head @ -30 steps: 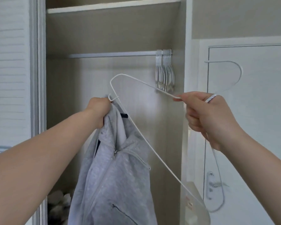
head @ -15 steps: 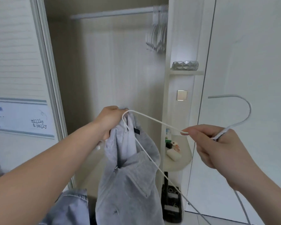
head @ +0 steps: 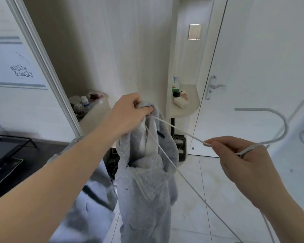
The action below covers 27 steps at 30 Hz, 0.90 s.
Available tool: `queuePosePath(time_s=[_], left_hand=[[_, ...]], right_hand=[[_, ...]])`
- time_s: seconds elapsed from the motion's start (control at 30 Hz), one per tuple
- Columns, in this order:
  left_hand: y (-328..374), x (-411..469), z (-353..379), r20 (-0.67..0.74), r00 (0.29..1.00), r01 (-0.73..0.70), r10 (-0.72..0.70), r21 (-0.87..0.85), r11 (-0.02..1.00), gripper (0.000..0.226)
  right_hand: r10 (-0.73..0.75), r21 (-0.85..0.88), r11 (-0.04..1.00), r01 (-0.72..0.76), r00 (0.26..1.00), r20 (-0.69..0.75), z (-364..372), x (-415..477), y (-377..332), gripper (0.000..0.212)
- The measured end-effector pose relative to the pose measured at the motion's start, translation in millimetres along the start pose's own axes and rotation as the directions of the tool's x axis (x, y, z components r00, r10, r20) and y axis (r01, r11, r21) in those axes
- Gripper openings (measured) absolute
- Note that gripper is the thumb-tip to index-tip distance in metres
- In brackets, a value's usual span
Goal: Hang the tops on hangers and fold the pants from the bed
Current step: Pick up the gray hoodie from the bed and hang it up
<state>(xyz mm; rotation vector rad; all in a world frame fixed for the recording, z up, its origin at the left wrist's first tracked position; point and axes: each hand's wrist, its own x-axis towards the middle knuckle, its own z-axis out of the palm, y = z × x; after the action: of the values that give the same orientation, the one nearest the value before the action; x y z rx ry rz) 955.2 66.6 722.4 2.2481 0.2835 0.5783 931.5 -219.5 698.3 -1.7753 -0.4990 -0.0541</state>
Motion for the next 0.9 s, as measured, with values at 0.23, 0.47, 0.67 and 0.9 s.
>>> queuePosePath(time_s=[0.23,0.47,0.67,0.9], left_hand=[[21.7,-59.5,23.6,0.107,0.991,-0.081,0.082,-0.009,0.997,0.03],[27.2,-99.5,50.6,0.338,0.937,-0.069,0.092,-0.078,0.995,0.025],[0.3,-118.5,39.4,0.352,0.907,-0.24,0.232,-0.02,0.97,0.015],[-16.2,-118.1,29.4,0.399,0.836,-0.51,0.378,0.31,0.802,0.056]], right_hand=[[-0.032,-0.091,0.995,0.034,0.999,0.017,47.2,-17.5,31.1,0.029],[0.086,0.093,0.991,-0.096,0.991,0.107,79.9,-18.7,51.9,0.031],[0.037,0.29,0.954,-0.071,0.992,0.12,70.7,-23.1,55.6,0.036],[-0.166,0.205,0.972,0.118,0.958,0.233,47.0,-13.6,53.7,0.021]])
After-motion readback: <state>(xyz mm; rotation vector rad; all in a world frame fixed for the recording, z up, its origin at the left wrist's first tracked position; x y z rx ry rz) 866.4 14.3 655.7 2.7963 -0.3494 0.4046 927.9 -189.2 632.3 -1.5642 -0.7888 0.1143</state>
